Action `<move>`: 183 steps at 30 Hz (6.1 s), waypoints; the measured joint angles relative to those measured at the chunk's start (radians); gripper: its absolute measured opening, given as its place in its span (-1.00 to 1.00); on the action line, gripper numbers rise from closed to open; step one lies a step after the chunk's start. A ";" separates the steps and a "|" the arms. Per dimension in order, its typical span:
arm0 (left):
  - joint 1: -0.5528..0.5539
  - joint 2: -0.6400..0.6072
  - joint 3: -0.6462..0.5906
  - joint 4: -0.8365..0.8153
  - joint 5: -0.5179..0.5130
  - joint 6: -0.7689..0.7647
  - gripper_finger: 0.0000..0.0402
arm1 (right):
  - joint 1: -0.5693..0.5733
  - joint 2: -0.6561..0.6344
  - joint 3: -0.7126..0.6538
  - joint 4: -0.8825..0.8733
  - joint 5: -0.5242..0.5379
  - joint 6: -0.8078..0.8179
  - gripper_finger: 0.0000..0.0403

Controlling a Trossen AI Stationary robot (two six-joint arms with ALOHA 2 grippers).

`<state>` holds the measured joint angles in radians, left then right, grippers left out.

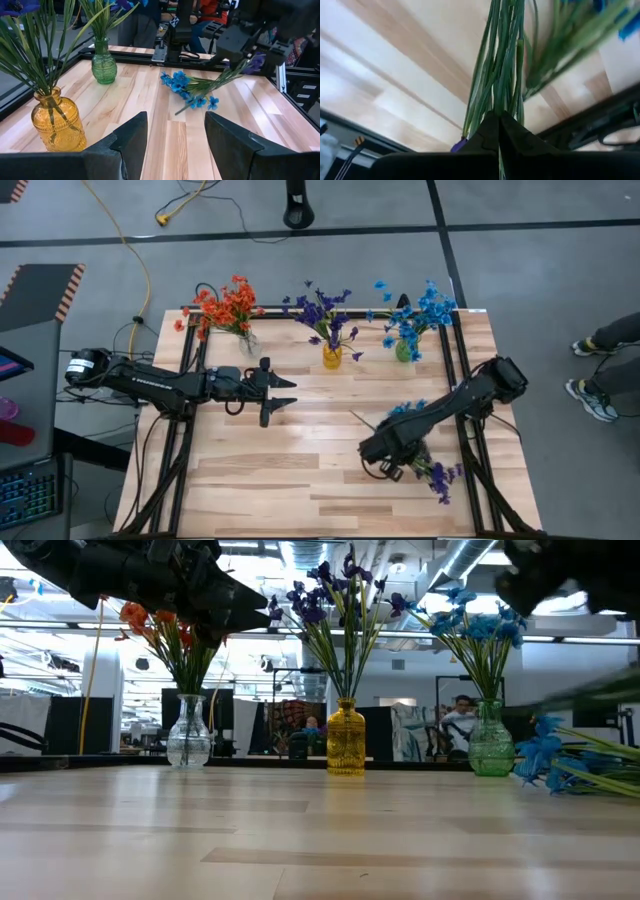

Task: Sort flowers into vase by color
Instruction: Put the purple flower into the orange vase

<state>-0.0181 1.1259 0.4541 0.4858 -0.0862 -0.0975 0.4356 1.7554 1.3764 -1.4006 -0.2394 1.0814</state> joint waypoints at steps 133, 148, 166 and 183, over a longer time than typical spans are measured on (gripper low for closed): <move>-0.316 0.364 0.502 -0.475 -0.468 0.718 -0.10 | -0.465 0.000 0.108 0.909 -0.437 0.047 -0.85; -0.316 0.364 0.501 -0.475 -0.468 0.679 -0.76 | -0.465 0.000 0.108 0.909 -0.421 0.033 -0.77; -0.317 0.365 0.500 -0.476 -0.467 0.665 -0.94 | -0.462 -0.001 0.108 0.909 -0.413 -0.027 -0.34; -0.315 0.299 0.501 -0.495 -0.579 0.389 -0.93 | -0.453 -0.231 0.108 0.787 -0.069 -0.459 -0.20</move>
<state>-0.3332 1.4250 0.9550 -0.0088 -0.6657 0.2920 -0.0176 1.5246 1.4849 -0.6136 -0.3089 0.6228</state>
